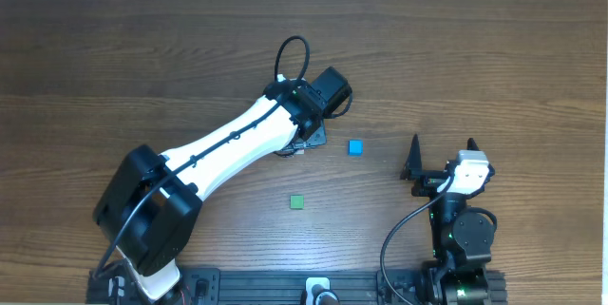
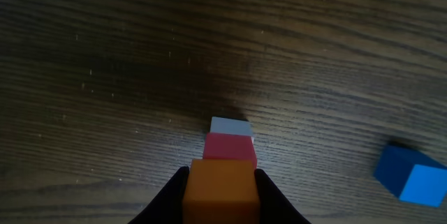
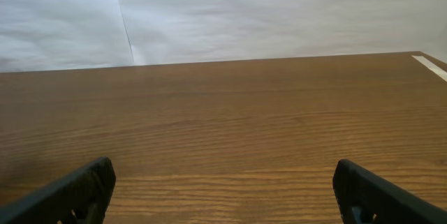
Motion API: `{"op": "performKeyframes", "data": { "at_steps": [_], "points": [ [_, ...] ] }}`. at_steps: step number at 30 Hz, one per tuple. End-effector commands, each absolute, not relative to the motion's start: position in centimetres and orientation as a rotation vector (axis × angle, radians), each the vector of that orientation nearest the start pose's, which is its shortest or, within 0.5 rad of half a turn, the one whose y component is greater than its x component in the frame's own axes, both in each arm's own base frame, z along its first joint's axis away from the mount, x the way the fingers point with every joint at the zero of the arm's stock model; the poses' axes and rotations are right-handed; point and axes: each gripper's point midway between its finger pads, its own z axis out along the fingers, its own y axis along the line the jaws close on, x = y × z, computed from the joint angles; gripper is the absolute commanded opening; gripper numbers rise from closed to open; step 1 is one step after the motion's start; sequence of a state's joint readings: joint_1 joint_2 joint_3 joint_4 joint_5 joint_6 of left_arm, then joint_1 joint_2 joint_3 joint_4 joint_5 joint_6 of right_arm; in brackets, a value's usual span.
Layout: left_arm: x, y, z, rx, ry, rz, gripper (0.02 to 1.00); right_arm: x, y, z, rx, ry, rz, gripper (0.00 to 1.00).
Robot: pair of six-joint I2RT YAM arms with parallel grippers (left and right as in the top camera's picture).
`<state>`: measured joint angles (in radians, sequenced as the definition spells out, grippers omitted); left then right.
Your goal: Stack Cubes
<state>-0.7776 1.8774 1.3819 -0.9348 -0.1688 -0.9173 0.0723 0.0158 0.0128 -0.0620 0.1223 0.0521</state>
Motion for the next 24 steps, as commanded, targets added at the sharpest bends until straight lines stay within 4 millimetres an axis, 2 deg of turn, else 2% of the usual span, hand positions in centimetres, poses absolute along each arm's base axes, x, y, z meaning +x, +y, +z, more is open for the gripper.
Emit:
{"op": "performKeyframes", "data": {
  "at_steps": [1,24],
  "points": [
    [28.84,-24.41,6.84,-0.237,2.898,-0.016,0.13,24.62,-0.4,15.88,0.078,1.634,-0.007,0.993],
    [28.83,-24.69,6.44,-0.237,2.901,-0.038,0.132,24.62,-0.4,15.88,0.078,1.634,-0.007,0.993]
  ]
}}
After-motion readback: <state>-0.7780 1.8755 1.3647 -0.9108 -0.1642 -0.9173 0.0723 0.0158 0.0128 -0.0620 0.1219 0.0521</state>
